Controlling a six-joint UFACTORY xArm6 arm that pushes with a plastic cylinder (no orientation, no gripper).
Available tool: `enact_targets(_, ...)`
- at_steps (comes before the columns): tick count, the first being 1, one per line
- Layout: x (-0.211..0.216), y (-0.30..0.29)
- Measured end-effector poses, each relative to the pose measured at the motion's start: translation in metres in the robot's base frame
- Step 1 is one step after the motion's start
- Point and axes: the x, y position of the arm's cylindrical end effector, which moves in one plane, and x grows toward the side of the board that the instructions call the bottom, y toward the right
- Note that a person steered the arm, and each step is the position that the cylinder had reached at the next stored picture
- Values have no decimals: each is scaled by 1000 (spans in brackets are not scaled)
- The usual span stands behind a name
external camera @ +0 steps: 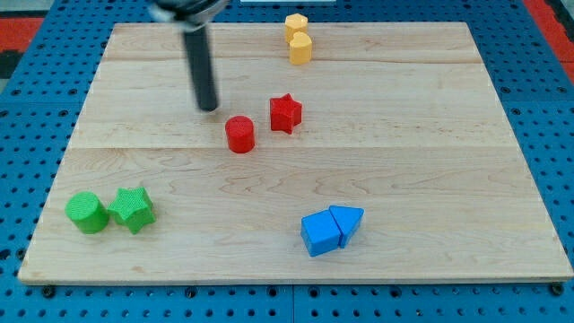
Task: Point at the green circle
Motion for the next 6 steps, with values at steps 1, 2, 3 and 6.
enact_targets(1,83,3)
enact_targets(2,169,24)
enact_targets(3,192,-41)
enact_targets(6,155,-106)
